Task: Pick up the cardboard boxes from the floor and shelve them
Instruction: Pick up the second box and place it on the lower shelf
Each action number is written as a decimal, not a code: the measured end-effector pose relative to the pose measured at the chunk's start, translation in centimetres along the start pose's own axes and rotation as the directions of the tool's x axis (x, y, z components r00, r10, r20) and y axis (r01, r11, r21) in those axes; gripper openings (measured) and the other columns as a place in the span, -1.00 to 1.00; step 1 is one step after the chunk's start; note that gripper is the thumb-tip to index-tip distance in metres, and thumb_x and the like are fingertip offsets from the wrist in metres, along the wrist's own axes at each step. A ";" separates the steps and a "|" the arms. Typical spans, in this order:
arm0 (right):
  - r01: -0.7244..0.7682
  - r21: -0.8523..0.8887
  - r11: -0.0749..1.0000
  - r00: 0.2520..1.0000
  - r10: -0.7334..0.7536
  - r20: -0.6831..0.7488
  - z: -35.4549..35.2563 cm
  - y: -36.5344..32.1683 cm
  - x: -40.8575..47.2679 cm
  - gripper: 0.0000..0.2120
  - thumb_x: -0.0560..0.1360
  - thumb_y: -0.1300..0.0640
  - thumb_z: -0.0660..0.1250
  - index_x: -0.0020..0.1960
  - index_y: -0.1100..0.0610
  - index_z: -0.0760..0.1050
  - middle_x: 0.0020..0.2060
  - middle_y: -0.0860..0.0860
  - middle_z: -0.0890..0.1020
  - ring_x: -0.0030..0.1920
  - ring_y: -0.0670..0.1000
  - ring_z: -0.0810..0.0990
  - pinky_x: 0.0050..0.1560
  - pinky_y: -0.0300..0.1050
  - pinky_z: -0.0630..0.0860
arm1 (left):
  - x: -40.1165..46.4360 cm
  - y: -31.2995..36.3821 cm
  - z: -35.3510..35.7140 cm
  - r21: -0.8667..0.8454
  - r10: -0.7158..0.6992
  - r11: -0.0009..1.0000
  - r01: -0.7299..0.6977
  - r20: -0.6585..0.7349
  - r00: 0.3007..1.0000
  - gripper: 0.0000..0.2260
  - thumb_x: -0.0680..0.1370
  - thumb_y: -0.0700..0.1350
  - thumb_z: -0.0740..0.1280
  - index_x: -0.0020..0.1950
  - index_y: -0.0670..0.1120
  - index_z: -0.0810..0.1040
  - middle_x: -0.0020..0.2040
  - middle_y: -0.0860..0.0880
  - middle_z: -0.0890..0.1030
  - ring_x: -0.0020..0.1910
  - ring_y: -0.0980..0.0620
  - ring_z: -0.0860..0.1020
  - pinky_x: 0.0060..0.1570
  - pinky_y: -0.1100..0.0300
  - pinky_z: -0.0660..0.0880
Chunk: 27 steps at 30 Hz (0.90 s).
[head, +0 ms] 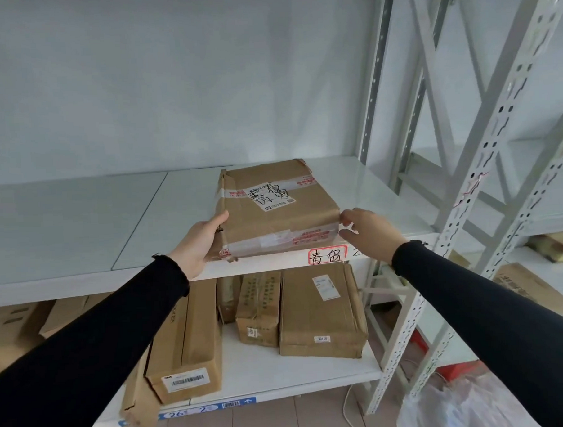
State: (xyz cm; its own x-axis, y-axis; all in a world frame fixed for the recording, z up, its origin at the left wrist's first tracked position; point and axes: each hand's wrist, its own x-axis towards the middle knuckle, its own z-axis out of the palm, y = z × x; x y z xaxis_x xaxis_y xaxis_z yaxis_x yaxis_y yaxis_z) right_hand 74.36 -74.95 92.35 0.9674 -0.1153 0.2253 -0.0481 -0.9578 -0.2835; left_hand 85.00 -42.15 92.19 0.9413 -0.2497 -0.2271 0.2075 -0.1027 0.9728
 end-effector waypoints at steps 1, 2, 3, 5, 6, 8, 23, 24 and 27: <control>0.008 -0.006 1.000 1.000 -0.008 0.004 0.1 0.1 0.3 -0.78 0.57 0.03 0.26 0.18 0.04 0.51 0.07 0.00 0.60 -0.01 0.04 0.55 -0.03 -0.06 0.48 | 0.5 0.0 -0.4 0.052 0.020 0.998 -0.019 -0.013 1.000 -0.64 0.61 0.17 0.33 0.17 -0.08 0.68 0.19 -0.14 0.73 0.13 -0.19 0.68 0.16 -0.02 0.54; 0.015 -0.015 1.000 1.000 -0.014 0.008 0.2 0.3 0.5 -0.76 0.57 0.02 0.27 0.20 0.03 0.51 0.09 -0.01 0.60 0.03 0.05 0.56 -0.01 -0.06 0.49 | 0.8 0.1 -0.7 0.118 0.043 0.992 -0.041 -0.018 0.999 -0.56 0.58 0.23 0.33 0.24 -0.09 0.64 0.21 -0.12 0.72 0.16 -0.18 0.68 0.15 0.01 0.54; 0.017 -0.027 0.999 1.000 -0.017 0.018 0.3 0.4 0.6 -0.73 0.57 0.01 0.27 0.24 0.03 0.50 0.11 -0.01 0.60 0.06 0.05 0.56 0.01 -0.06 0.50 | 1.0 0.1 -1.2 0.183 0.056 0.982 -0.053 -0.013 0.998 -0.44 0.54 0.31 0.34 0.33 -0.09 0.59 0.26 -0.08 0.70 0.21 -0.13 0.66 0.15 0.05 0.54; 0.014 -0.032 0.999 0.999 -0.013 0.042 0.4 0.6 0.5 -0.65 0.55 -0.03 0.30 0.31 0.01 0.46 0.17 -0.02 0.59 0.11 0.03 0.54 0.07 -0.06 0.50 | 0.5 0.1 -2.0 0.316 0.095 0.945 -0.088 -0.006 0.995 -0.22 0.47 0.42 0.33 0.53 -0.04 0.41 0.43 0.08 0.54 0.34 0.01 0.54 0.29 0.09 0.42; 0.013 -0.021 1.000 0.999 -0.012 0.050 0.5 0.7 0.4 -0.59 0.54 -0.05 0.33 0.35 0.01 0.44 0.19 -0.03 0.58 0.13 0.01 0.53 0.09 -0.06 0.50 | 0.0 0.1 -2.2 0.386 0.145 0.913 -0.132 -0.003 0.989 -0.19 0.48 0.42 0.32 0.59 -0.01 0.30 0.43 0.13 0.44 0.36 0.06 0.46 0.32 0.10 0.35; 0.012 0.031 0.999 0.998 -0.014 0.062 0.6 0.7 0.2 -0.49 0.49 -0.11 0.39 0.38 0.00 0.39 0.22 -0.06 0.56 0.13 -0.03 0.51 0.10 -0.09 0.48 | -1.1 -0.1 -2.4 0.507 0.260 0.831 -0.229 0.011 0.966 -0.22 0.52 0.36 0.31 0.63 0.02 0.23 0.44 0.11 0.38 0.34 0.09 0.39 0.29 0.09 0.33; -0.071 0.319 0.945 0.997 0.067 0.023 2.0 -0.2 5.3 -0.57 0.48 -0.15 0.40 0.22 0.09 0.50 0.08 -0.05 0.61 0.08 -0.02 0.57 0.01 -0.14 0.44 | 2.9 0.0 -1.5 0.609 0.377 0.725 -0.322 0.040 0.925 -0.26 0.53 0.19 0.43 0.62 -0.03 0.27 0.52 -0.03 0.42 0.45 -0.02 0.43 0.28 0.13 0.34; -0.077 0.312 0.947 0.997 0.073 0.026 2.1 -0.1 6.2 -0.57 0.48 -0.16 0.40 0.22 0.09 0.50 0.09 -0.04 0.62 0.08 -0.01 0.57 0.01 -0.13 0.46 | 3.8 0.4 -1.6 0.613 0.364 0.725 -0.313 0.045 0.930 -0.25 0.53 0.20 0.43 0.63 -0.04 0.27 0.54 -0.03 0.41 0.46 -0.03 0.43 0.29 0.12 0.34; -0.108 0.296 0.949 0.994 0.099 0.045 2.4 0.0 8.8 -0.57 0.49 -0.17 0.38 0.21 0.09 0.50 0.08 -0.02 0.63 0.05 0.03 0.59 0.04 -0.05 0.53 | 6.2 1.6 -2.1 0.625 0.327 0.725 -0.289 0.057 0.943 -0.21 0.50 0.26 0.43 0.62 -0.04 0.28 0.56 -0.03 0.41 0.46 -0.03 0.45 0.40 0.02 0.39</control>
State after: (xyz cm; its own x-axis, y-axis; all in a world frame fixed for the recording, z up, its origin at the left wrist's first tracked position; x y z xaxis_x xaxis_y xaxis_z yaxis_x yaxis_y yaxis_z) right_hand 83.46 -75.33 92.07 0.9680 -0.1980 0.1542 -0.0766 -0.8184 -0.5695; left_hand 91.69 -41.85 92.46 0.9407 -0.3240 0.1009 -0.2878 -0.6043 0.7430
